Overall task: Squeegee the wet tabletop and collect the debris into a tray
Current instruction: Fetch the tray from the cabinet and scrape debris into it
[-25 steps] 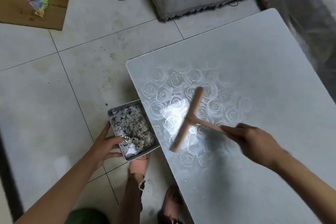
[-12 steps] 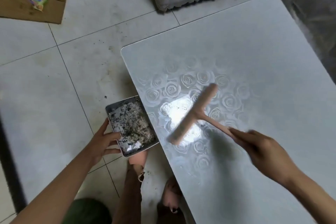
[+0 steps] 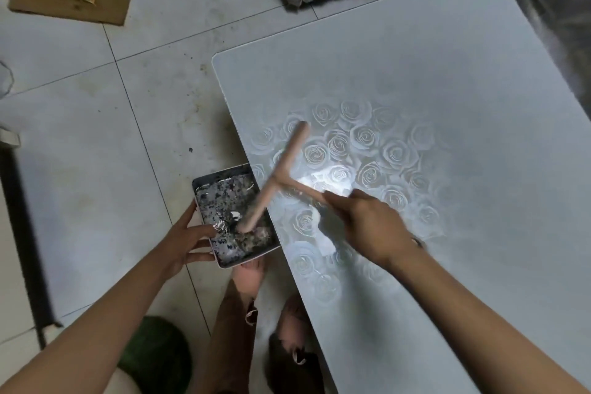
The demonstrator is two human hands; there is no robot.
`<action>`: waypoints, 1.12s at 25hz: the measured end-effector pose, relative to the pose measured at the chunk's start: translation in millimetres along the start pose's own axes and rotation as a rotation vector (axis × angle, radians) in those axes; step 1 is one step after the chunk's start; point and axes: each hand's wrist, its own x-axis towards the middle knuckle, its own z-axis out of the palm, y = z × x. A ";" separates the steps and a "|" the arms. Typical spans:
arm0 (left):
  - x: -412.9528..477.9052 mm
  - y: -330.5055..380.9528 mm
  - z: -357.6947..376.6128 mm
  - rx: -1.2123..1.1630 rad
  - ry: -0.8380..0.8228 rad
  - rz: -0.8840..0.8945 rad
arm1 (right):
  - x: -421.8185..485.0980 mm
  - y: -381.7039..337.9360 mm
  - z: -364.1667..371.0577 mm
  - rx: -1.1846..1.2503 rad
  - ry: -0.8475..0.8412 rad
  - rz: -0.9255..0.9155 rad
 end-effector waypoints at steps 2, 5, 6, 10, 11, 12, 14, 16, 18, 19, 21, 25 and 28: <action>-2.9 -2.0 1.8 -0.005 0.000 -0.001 | 9.5 -24.2 -3.5 -0.023 0.010 -0.096; -6.1 -1.2 2.2 0.011 -0.017 -0.005 | -44.1 14.5 -23.5 0.087 0.062 -0.108; -6.1 -0.7 2.0 0.012 -0.019 -0.007 | -68.0 43.9 -31.9 0.077 0.061 -0.054; -2.3 -1.9 1.0 0.010 -0.040 -0.011 | -123.3 107.1 -46.4 -0.080 -0.081 0.201; 0.0 -2.9 1.0 0.005 -0.044 -0.012 | -115.6 99.8 -41.2 -0.091 -0.102 0.175; 2.3 -4.4 0.4 0.001 -0.050 -0.012 | -100.8 85.7 -34.1 -0.065 -0.111 0.126; 5.3 -6.1 -1.1 -0.003 -0.060 -0.002 | -60.7 49.3 -23.3 -0.056 -0.113 -0.002; 6.5 -9.5 -3.7 0.011 -0.057 0.020 | -22.3 10.8 -17.6 -0.118 -0.102 -0.083; 5.8 -11.9 -4.9 0.027 -0.061 0.022 | -11.3 -11.4 -22.2 -0.214 -0.078 -0.147; 4.4 -13.5 -4.1 0.030 -0.070 0.012 | -23.0 -9.0 -25.3 -0.204 -0.064 -0.163; 0.8 -14.8 -2.4 0.031 -0.082 0.000 | -72.3 17.6 -31.2 -0.054 -0.028 -0.068; -4.7 -17.3 -0.1 0.034 -0.084 0.015 | -175.9 92.3 -27.8 0.018 0.001 0.390; -8.1 -25.9 4.5 0.033 -0.099 0.020 | -174.2 77.3 3.5 0.051 -0.083 0.409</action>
